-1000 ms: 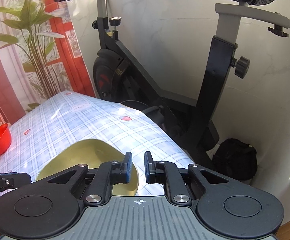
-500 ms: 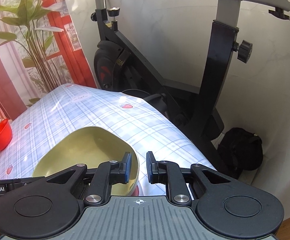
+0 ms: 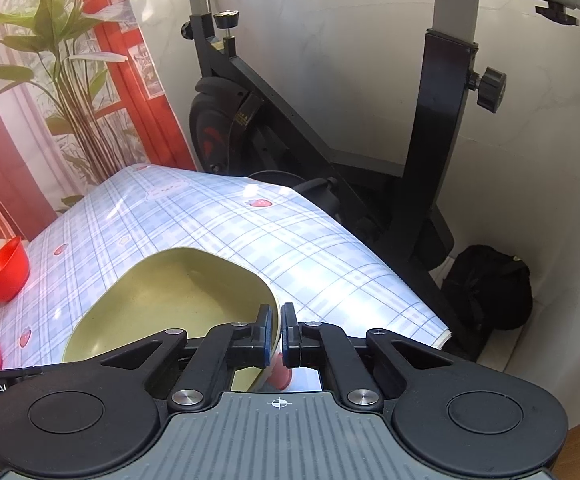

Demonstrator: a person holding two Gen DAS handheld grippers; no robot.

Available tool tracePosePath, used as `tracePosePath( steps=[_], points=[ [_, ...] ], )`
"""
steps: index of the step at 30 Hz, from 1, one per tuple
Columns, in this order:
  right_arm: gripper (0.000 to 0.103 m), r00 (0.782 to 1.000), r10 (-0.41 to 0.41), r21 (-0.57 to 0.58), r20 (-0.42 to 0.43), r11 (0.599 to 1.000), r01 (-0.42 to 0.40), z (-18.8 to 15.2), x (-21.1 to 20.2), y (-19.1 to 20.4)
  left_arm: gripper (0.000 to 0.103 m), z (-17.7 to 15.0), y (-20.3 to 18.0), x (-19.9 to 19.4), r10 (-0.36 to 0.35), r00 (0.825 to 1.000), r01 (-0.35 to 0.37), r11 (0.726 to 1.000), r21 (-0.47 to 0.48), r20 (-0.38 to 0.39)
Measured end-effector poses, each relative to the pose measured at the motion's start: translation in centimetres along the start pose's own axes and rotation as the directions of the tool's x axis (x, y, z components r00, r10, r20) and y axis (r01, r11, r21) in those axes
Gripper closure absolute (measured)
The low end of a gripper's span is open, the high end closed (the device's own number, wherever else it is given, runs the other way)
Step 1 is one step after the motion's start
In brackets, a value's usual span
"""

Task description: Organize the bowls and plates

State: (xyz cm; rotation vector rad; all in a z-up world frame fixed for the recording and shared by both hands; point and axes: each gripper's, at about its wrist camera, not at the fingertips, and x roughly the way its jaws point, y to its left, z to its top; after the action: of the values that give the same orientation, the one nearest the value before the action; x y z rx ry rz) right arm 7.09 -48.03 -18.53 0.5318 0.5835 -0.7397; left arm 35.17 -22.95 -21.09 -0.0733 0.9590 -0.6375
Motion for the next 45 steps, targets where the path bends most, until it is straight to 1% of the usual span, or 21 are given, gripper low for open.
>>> tracePosePath(
  steps=[4, 7, 12, 15, 21, 26, 31, 34, 39, 42, 45],
  points=[
    [0.099, 1.0, 0.013, -0.01, 0.01, 1.0, -0.013, 0.2, -0.5, 0.5, 0.086, 0.0, 0.1, -0.9, 0.007, 1.0, -0.007, 1.0, -0.005, 0.015],
    [0.099, 1.0, 0.024, -0.008, 0.016, 1.0, -0.024, 0.4, -1.1, 1.0, 0.086, 0.1, 0.1, -2.0, 0.018, 0.999, -0.019, 1.0, 0.012, 0.04],
    [0.099, 0.998, 0.052, -0.034, 0.019, 0.998, -0.051, 0.6, -2.0, 2.9, 0.086, -0.2, 1.4, -4.0, 0.034, 0.997, -0.031, 0.998, -0.046, 0.067],
    [0.099, 0.997, 0.075, -0.054, 0.017, 0.996, -0.074, 0.6, -2.4, 4.4, 0.086, -0.2, 2.1, -5.6, 0.056, 0.994, -0.051, 0.997, -0.054, 0.091],
    [0.099, 0.991, 0.133, -0.1, 0.013, 0.986, -0.131, 0.4, -3.7, 8.1, 0.086, -0.9, 4.5, -9.3, 0.093, 0.987, -0.075, 0.989, -0.13, 0.132],
    [0.099, 0.984, 0.179, -0.153, 0.001, 0.972, -0.177, -0.3, -4.9, 11.9, 0.086, -1.7, 6.1, -12.2, 0.148, 0.977, -0.122, 0.978, -0.167, 0.154],
    [0.099, 0.973, 0.228, -0.185, -0.021, 0.956, -0.228, -0.8, -5.9, 15.6, 0.086, -2.3, 7.9, -15.6, 0.193, 0.962, -0.152, 0.967, -0.206, 0.193],
    [0.098, 0.967, 0.252, -0.231, -0.031, 0.94, -0.252, -1.2, -6.8, 18.1, 0.086, -2.7, 9.2, -17.6, 0.217, 0.954, -0.164, 0.955, -0.247, 0.206],
    [0.098, 0.952, 0.301, -0.292, -0.06, 0.907, -0.305, -2.1, -8.3, 22.5, 0.086, -4.1, 11.9, -21.1, 0.26, 0.936, -0.177, 0.93, -0.321, 0.238],
    [0.098, 0.941, 0.331, -0.319, -0.071, 0.887, -0.336, -2.4, -9.2, 25.2, 0.086, -4.5, 13.3, -23.6, 0.291, 0.917, -0.185, 0.915, -0.358, 0.271],
    [0.097, 0.926, 0.371, -0.348, -0.072, 0.86, -0.372, -2.5, -10.1, 28.1, 0.086, -4.8, 14.6, -26.0, 0.327, 0.898, -0.203, 0.902, -0.382, 0.295]
  ],
)
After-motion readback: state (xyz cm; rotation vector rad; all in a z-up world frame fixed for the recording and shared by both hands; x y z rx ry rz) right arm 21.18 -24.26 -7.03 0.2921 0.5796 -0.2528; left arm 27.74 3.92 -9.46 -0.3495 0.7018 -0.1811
